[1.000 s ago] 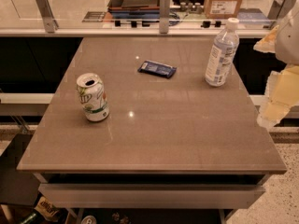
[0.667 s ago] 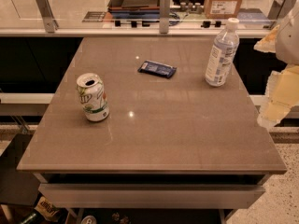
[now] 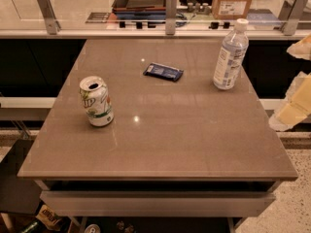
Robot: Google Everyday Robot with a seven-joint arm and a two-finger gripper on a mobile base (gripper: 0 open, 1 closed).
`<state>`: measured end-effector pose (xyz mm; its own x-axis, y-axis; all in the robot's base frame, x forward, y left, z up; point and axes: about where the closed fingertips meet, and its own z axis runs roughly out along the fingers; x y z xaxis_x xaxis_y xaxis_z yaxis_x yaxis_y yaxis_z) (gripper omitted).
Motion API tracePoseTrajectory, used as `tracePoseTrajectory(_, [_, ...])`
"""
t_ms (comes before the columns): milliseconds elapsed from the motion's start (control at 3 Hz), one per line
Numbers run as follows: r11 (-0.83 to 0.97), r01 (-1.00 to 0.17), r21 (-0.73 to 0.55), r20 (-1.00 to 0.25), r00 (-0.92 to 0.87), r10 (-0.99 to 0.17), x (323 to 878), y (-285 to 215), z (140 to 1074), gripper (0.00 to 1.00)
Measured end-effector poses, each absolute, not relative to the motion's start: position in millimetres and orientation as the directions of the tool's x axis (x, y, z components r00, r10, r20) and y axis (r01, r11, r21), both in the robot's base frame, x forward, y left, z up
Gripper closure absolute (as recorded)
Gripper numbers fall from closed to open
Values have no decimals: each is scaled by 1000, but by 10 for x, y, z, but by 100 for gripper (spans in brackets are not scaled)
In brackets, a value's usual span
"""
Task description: Move 7up can near blue plastic bottle
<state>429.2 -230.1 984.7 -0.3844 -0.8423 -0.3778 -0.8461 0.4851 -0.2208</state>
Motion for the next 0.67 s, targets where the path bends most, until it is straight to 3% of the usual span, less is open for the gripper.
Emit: tracePoseTrajectory(667, [680, -715, -165, -660, -432, -614, 4098, -2297, 9842, 0])
